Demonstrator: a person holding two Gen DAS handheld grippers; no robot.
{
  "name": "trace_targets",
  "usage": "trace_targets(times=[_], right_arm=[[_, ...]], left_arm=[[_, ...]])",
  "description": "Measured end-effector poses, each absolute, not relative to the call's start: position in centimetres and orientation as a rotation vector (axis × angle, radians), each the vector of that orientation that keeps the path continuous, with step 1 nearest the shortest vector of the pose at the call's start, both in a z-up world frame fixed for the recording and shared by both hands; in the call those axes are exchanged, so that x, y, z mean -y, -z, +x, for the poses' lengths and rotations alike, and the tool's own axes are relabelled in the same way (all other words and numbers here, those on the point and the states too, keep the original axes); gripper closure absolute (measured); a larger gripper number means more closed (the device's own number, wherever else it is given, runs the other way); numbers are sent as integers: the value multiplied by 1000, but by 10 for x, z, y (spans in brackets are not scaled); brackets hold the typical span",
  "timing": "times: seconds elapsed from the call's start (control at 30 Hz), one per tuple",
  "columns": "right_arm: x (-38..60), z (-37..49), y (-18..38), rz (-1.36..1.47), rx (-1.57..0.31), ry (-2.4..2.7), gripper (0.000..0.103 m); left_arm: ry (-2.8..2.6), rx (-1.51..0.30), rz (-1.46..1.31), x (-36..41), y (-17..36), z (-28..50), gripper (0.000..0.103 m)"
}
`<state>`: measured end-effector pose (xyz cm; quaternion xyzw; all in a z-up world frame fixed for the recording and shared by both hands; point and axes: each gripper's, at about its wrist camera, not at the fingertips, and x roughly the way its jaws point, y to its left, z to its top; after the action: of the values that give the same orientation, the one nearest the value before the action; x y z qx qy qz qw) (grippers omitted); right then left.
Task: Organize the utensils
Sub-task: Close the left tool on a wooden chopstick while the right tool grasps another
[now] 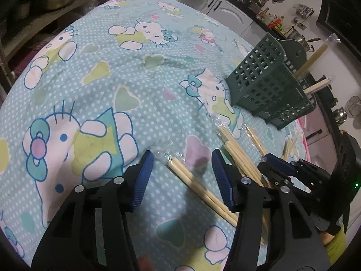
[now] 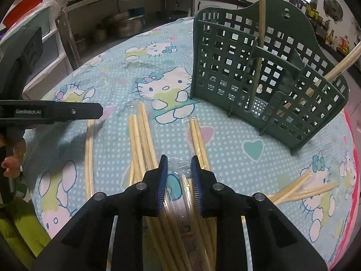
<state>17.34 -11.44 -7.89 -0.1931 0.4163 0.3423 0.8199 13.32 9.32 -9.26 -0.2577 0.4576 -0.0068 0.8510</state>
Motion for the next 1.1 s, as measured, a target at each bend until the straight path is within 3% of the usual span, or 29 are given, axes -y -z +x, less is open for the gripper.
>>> trace_targets(times=[0.17,0.23,0.37,0.57,0.9,1.1], right_arm=[[113,174,86,-413,-901,-726,84],[114,174,86,-401,-901,-724,88],[116,175,81,-371,-890,-720,89],[125,175,70,-316,-871,-719,89],[145,177,45,-211,-836,-697,90],[154,173,29,-179,-796,-698,98]], left_arm=[[-14,-967,-497,-91,94,136,67],[-19,-964,-484,-90,94,137,70],[-39,-964,-472,-95,96,136,85],[-11,-959,-505,-102,96,134,98],[124,-852,-533,-97,59,126,100],[167,-776,-508,-86,31,121,100]])
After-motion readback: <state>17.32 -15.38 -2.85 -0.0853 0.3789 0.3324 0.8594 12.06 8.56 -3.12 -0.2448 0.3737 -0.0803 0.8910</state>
